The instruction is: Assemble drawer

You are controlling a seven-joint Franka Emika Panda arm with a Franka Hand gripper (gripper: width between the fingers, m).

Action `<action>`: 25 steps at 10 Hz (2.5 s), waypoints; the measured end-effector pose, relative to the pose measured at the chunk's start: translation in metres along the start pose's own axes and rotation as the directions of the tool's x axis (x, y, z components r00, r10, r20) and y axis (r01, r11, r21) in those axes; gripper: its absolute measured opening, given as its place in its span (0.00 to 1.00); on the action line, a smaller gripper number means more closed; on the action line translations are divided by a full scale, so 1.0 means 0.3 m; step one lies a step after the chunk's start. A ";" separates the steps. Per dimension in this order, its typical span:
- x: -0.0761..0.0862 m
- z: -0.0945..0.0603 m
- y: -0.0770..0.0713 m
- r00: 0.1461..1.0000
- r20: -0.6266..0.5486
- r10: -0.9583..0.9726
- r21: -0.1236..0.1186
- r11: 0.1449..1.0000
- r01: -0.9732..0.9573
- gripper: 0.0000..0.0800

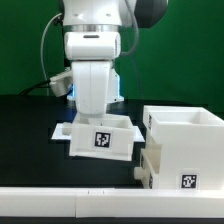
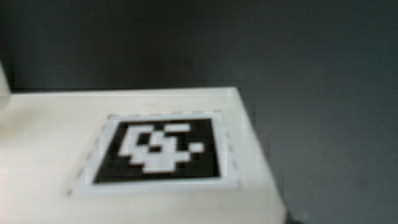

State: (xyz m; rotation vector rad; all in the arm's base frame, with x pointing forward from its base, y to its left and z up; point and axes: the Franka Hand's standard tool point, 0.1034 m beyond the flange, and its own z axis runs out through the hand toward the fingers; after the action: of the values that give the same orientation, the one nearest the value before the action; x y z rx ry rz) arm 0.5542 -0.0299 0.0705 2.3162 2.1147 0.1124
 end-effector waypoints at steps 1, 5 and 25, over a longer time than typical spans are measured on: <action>0.021 0.008 0.001 1.000 0.001 0.002 -0.003 1.000 -0.002 0.05; 0.020 0.019 -0.008 1.000 0.001 0.005 0.004 1.000 -0.005 0.05; 0.121 0.057 -0.001 1.000 0.015 -0.019 0.074 0.997 0.018 0.05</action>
Offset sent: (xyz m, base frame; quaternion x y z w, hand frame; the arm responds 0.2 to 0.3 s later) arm 0.0000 0.0000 0.0000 0.0000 0.0000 0.0000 1.0000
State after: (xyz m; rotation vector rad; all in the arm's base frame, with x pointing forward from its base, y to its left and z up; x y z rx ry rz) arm 0.5580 0.0069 0.0552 2.3278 2.1688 0.0152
